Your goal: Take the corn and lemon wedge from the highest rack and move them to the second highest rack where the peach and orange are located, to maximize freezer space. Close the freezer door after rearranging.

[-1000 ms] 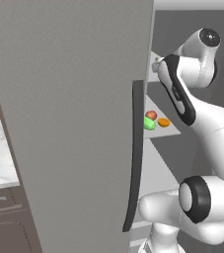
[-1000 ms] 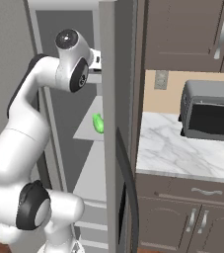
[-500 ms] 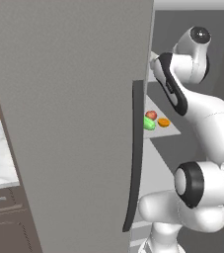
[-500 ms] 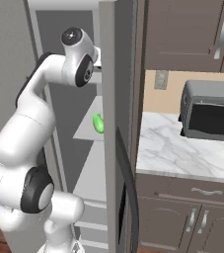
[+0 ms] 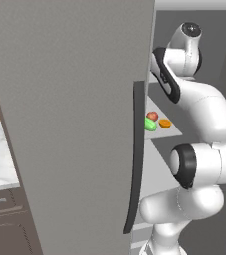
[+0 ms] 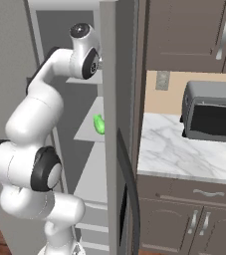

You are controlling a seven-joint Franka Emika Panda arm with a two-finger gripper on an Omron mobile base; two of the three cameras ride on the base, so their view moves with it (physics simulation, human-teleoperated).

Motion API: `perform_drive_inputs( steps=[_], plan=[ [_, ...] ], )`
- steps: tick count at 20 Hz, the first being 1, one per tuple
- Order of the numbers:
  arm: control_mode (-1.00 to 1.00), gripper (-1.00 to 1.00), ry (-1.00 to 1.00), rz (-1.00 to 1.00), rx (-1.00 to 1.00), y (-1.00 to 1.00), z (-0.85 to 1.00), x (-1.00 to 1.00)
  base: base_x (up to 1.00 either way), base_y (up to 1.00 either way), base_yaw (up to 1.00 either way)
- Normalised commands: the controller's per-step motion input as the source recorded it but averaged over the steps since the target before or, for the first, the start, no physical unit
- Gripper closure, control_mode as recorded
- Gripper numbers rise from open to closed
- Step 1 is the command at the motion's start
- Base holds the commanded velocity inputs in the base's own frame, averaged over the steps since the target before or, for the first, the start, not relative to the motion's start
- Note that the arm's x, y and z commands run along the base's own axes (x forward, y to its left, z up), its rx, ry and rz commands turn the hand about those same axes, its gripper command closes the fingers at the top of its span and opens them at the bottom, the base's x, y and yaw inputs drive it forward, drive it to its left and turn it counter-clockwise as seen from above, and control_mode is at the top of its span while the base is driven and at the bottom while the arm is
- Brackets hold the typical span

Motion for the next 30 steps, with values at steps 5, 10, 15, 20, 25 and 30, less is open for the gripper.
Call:
perform_drive_inputs(
  steps=[5, 10, 15, 20, 25, 30],
  plan=[
    [-1.0, -1.0, 0.11, 0.0, 0.0, -0.2, 0.0, 0.27, 0.0, 0.0, 0.0],
    [-1.0, -1.0, 0.03, 0.0, 0.0, -0.11, -0.03, 0.32, 0.0, 0.0, 0.0],
    [-1.0, -1.0, 0.0, 0.0, 0.0, 0.0, -0.05, 0.35, 0.0, 0.0, 0.0],
    [-1.0, -1.0, 0.0, 0.0, 0.0, -0.01, -0.15, 0.24, 0.0, 0.0, 0.0],
    [-1.0, -1.0, 0.0, 0.0, 0.0, -0.07, -0.08, 0.23, 0.0, 0.0, 0.0],
    [-1.0, -1.0, 0.0, 0.0, 0.01, -0.04, -0.06, 0.31, 0.0, 0.0, 0.0]
  ],
)
